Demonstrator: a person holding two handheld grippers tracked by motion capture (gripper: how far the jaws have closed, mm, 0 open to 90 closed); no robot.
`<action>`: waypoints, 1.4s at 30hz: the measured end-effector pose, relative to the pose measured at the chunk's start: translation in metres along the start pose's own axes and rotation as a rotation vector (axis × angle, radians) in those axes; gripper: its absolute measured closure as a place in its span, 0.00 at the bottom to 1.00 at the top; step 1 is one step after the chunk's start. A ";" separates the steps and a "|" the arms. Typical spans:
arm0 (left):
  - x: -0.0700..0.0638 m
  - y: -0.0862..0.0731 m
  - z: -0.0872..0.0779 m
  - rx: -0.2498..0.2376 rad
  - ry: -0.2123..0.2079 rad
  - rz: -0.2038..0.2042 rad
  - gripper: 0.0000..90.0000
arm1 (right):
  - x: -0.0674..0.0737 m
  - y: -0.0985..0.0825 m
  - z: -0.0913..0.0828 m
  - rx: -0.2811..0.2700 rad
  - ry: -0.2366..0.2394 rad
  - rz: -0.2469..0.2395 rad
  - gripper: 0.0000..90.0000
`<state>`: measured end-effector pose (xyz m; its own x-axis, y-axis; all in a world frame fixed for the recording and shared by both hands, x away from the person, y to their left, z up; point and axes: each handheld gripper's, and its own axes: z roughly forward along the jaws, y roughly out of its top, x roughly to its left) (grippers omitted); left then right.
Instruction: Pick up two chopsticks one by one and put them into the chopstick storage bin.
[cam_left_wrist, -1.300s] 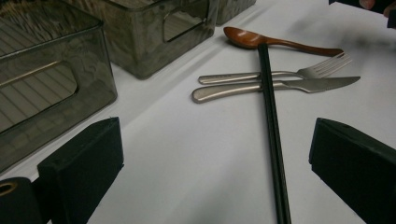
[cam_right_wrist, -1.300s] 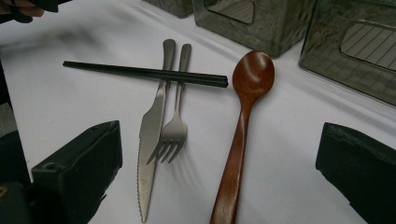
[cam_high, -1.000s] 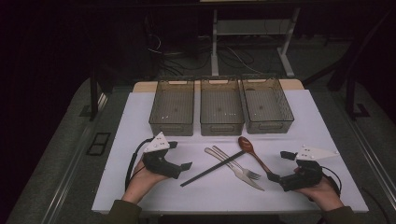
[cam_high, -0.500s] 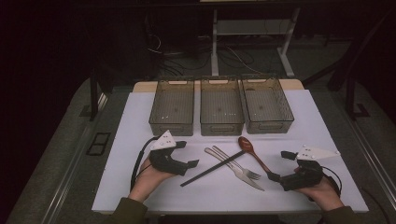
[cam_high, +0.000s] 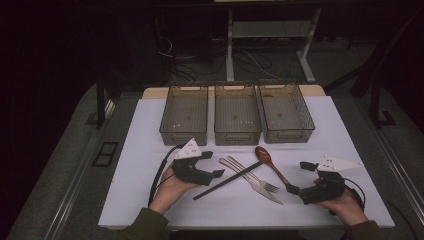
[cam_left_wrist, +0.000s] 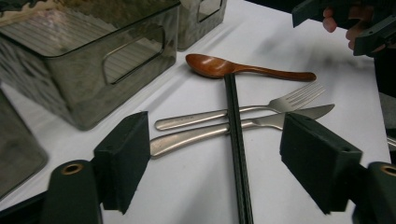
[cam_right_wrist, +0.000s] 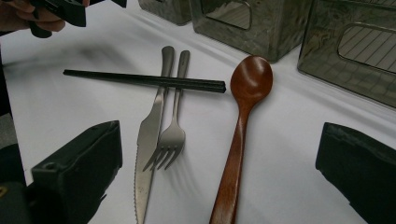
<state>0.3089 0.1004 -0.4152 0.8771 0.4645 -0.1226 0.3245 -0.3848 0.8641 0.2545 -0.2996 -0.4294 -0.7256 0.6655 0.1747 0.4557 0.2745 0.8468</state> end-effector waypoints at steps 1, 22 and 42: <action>0.000 0.000 0.000 0.000 0.000 0.000 0.29 | 0.000 0.000 0.000 0.000 0.001 0.000 0.00; -0.006 0.000 0.037 0.105 -0.077 -0.025 0.70 | 0.000 0.001 0.000 -0.012 0.004 0.001 0.00; -0.006 -0.008 0.047 0.209 -0.107 -0.038 0.87 | 0.000 0.000 0.001 -0.006 0.003 -0.008 0.00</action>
<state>0.3176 0.0630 -0.4443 0.8920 0.3985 -0.2135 0.4141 -0.5309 0.7393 0.2547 -0.2988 -0.4296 -0.7309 0.6610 0.1700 0.4471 0.2755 0.8510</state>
